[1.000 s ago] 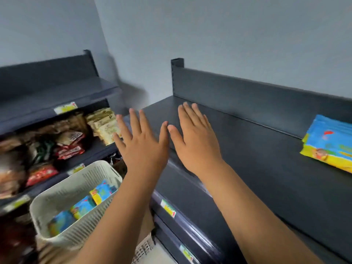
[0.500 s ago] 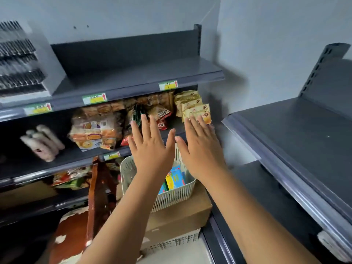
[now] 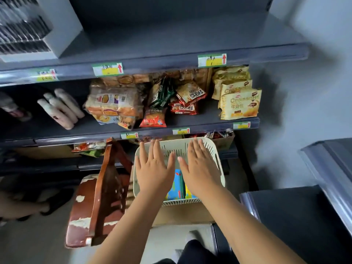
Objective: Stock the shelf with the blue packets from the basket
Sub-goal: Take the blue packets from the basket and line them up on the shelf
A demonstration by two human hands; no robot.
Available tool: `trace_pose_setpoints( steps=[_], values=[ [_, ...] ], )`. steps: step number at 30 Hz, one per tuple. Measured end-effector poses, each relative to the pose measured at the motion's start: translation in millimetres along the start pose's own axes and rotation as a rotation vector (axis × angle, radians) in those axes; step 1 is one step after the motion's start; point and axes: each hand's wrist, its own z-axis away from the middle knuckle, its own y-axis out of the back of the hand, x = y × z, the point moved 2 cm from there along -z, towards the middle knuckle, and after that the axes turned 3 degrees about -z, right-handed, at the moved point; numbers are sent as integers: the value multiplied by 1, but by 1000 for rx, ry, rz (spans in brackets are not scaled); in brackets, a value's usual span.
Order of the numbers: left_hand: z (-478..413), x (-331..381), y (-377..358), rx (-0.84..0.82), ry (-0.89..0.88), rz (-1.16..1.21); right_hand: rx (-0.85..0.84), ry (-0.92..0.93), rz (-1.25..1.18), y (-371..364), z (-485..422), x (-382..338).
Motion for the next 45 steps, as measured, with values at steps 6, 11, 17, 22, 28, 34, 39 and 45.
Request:
trace_pose_setpoints(
  steps=[6, 11, 17, 22, 28, 34, 39, 45],
  values=[
    [-21, -21, -58, -163, 66, -53, -233, -73, -21, -52, -30, 24],
    [-34, -23, -106, -343, 52, -108, -362, -246, -85, -95, -43, 47],
    [-45, -31, -154, -584, -61, -246, -300, -485, -13, -122, -53, 76],
    [-48, -42, -167, -615, -171, -326, -176, -747, 41, -122, -51, 88],
    [-62, -40, -165, -521, -282, -412, -120, -655, 37, -122, -48, 82],
    [-83, -40, -158, -564, -269, -355, -24, -669, -207, -125, -47, 72],
    [-94, -39, -135, -627, -233, -306, -130, -641, -449, -129, -45, 68],
    [-85, -50, -122, -642, -138, -114, -159, -651, -687, -123, -34, 71]
  ],
)
